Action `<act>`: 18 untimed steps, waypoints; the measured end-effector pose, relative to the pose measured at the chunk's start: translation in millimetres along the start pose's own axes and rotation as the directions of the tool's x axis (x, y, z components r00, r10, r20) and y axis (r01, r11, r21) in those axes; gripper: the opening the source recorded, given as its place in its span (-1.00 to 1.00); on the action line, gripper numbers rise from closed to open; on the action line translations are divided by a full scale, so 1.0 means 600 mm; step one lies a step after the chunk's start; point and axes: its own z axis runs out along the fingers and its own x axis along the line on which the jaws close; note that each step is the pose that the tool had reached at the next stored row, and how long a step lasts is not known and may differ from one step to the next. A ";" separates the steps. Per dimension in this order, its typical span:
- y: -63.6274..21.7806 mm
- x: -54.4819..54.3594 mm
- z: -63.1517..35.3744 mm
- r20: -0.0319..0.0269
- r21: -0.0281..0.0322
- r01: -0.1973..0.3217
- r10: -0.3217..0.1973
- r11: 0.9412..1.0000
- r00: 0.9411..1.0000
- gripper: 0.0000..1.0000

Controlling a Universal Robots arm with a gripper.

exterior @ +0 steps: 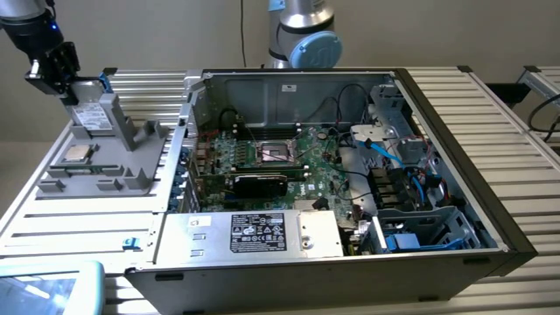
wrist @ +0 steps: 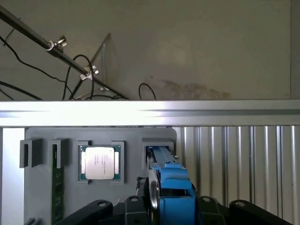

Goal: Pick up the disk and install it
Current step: 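Pick up the disk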

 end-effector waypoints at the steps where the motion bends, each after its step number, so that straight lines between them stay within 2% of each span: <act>1: 0.000 0.000 0.000 0.000 0.000 0.000 0.000 1.000 1.000 -0.23; 18: 0.001 0.009 0.000 0.000 0.001 0.000 0.000 1.000 1.000 -0.23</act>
